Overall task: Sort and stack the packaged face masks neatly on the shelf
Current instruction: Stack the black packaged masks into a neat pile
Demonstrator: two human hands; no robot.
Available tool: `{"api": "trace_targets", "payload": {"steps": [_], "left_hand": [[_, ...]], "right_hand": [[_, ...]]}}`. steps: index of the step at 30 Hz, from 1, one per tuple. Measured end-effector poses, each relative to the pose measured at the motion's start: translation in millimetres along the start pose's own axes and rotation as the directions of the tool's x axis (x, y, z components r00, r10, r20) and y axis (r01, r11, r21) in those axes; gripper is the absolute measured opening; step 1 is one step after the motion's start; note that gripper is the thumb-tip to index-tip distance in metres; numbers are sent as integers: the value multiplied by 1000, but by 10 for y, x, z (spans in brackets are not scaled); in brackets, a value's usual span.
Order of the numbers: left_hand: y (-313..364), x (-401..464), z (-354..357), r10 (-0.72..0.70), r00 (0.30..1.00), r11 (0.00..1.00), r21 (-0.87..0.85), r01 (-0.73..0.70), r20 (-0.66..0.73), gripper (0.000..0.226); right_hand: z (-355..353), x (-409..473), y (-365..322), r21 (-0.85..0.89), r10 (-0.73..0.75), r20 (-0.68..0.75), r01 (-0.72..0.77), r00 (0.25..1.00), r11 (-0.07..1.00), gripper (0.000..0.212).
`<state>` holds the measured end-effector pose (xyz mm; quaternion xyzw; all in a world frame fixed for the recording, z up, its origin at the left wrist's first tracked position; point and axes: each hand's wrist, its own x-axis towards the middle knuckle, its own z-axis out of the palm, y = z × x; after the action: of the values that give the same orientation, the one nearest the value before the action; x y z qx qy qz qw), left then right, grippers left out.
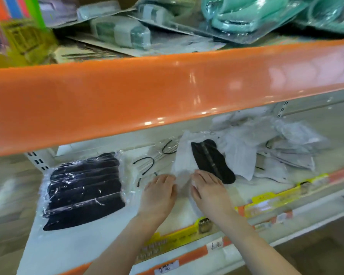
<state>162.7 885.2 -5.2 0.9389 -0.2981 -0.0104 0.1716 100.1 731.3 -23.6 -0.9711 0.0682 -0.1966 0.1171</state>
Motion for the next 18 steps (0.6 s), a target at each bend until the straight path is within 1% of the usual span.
{"api": "trace_targets", "payload": {"steps": [3, 5, 6, 8, 9, 11, 14, 16, 18], "left_hand": [[213, 165, 73, 29, 999, 999, -21, -29, 19, 33], [351, 251, 121, 71, 997, 997, -39, -69, 41, 33], [415, 288, 153, 92, 994, 995, -43, -90, 60, 36], [552, 337, 190, 128, 987, 991, -53, -123, 98, 51], [608, 357, 223, 137, 985, 989, -62, -131, 105, 57], [685, 376, 298, 138, 985, 989, -57, -133, 101, 58], [736, 354, 385, 146, 988, 988, -57, -143, 49, 69], [758, 340, 393, 140, 990, 988, -68, -138, 25, 65], [761, 341, 373, 117, 992, 989, -92, -113, 39, 49]], "right_hand": [[-56, 28, 221, -29, 46, 1, -45, 999, 999, 36], [-63, 55, 354, -47, 113, 12, -112, 994, 993, 31], [-66, 68, 401, -58, 145, 31, -143, 989, 988, 34], [-49, 68, 472, -73, 182, 75, -177, 980, 982, 52], [-39, 59, 493, -83, 182, 69, -176, 981, 981, 56], [-22, 30, 519, -91, 156, 44, -152, 987, 984, 55], [36, -6, 559, -82, 119, 23, -116, 993, 990, 54], [49, -10, 569, -87, 113, 20, -111, 993, 990, 55], [40, -4, 574, -85, 107, 13, -106, 994, 991, 55]]}}
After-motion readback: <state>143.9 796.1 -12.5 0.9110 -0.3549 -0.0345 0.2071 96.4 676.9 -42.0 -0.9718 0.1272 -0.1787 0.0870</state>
